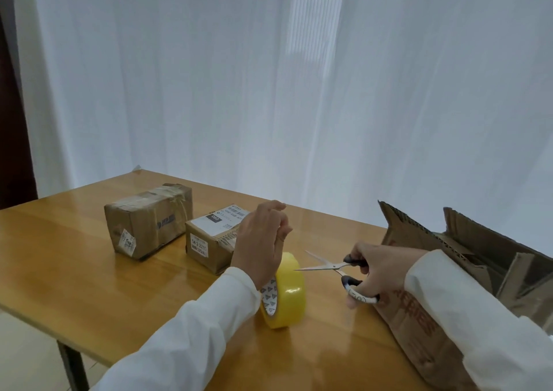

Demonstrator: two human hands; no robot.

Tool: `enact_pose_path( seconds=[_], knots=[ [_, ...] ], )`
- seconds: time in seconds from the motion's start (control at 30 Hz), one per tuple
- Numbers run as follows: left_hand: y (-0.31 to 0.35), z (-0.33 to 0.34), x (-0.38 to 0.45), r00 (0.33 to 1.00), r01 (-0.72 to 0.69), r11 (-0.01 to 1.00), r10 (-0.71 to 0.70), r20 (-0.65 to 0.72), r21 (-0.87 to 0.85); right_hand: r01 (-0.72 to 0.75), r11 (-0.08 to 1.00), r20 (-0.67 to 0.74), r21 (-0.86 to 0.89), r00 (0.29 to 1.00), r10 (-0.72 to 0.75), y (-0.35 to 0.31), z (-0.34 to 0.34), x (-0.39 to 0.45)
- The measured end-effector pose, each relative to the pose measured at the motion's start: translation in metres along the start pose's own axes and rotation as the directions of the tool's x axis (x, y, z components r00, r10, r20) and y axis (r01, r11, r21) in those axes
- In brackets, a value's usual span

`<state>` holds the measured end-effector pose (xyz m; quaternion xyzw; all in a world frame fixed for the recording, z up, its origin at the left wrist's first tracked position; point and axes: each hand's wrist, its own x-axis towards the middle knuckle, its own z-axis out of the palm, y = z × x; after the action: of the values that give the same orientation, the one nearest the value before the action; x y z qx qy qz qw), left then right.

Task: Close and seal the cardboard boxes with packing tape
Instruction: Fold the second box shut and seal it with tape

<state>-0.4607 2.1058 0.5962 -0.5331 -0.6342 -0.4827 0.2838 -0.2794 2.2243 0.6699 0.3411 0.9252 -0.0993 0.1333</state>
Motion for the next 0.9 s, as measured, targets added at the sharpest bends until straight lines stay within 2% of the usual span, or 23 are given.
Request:
enact_pose_path(
  seconds=[0.13, 0.27, 0.33, 0.37, 0.4, 0.47, 0.5, 0.53, 0.6, 0.67, 0.73, 0.83, 0.9],
  knots=[
    [-0.005, -0.003, 0.001, 1.0, -0.022, 1.0, 0.022, 0.02, 0.004, 0.072, 0.995, -0.117, 0.068, 0.991, -0.064, -0.004, 0.005, 0.008],
    [-0.006, -0.006, 0.002, 0.998, -0.063, 0.997, 0.062, 0.017, 0.047, 0.185, 0.976, -0.262, 0.117, 0.954, -0.15, -0.008, 0.006, 0.019],
    [-0.005, -0.006, 0.0, 1.0, -0.014, 0.999, 0.014, 0.002, 0.048, 0.214, 0.973, -0.315, 0.083, 0.932, -0.178, -0.01, 0.005, 0.022],
    [-0.003, -0.008, -0.001, 0.998, 0.064, 0.998, -0.064, 0.021, -0.006, 0.215, 0.974, -0.333, 0.064, 0.925, -0.182, -0.01, 0.006, 0.022],
    [0.0, -0.011, -0.003, 0.982, 0.177, 0.979, -0.17, 0.076, -0.104, 0.211, 0.976, -0.348, 0.047, 0.92, -0.182, -0.01, 0.007, 0.023],
    [0.001, -0.018, -0.007, 0.895, 0.426, 0.837, -0.336, 0.293, -0.343, 0.194, 0.981, -0.377, 0.019, 0.91, -0.172, -0.008, 0.011, 0.023],
    [-0.001, -0.02, -0.01, 0.852, 0.498, 0.768, -0.346, 0.394, -0.403, 0.188, 0.982, -0.394, 0.013, 0.903, -0.168, -0.007, 0.013, 0.023],
    [-0.005, -0.023, -0.012, 0.824, 0.52, 0.752, -0.315, 0.472, -0.405, 0.187, 0.982, -0.409, 0.016, 0.898, -0.164, -0.005, 0.016, 0.024],
    [-0.011, -0.026, -0.017, 0.768, 0.502, 0.801, -0.239, 0.595, -0.327, 0.192, 0.981, -0.426, 0.021, 0.889, -0.165, -0.004, 0.02, 0.025],
    [-0.017, -0.024, -0.023, 0.742, 0.501, 0.816, -0.233, 0.629, -0.289, 0.2, 0.98, -0.431, 0.008, 0.885, -0.177, -0.004, 0.021, 0.025],
    [-0.02, -0.025, -0.021, 0.734, 0.556, 0.773, -0.284, 0.617, -0.305, 0.208, 0.978, -0.432, -0.014, 0.881, -0.193, -0.005, 0.021, 0.025],
    [-0.02, -0.026, -0.014, 0.641, 0.648, 0.722, -0.344, 0.686, -0.243, 0.208, 0.977, -0.443, -0.041, 0.873, -0.204, -0.006, 0.02, 0.024],
    [-0.017, -0.023, -0.01, 0.604, 0.694, 0.69, -0.399, 0.69, -0.208, 0.211, 0.976, -0.444, -0.06, 0.87, -0.215, -0.005, 0.019, 0.024]
  ],
)
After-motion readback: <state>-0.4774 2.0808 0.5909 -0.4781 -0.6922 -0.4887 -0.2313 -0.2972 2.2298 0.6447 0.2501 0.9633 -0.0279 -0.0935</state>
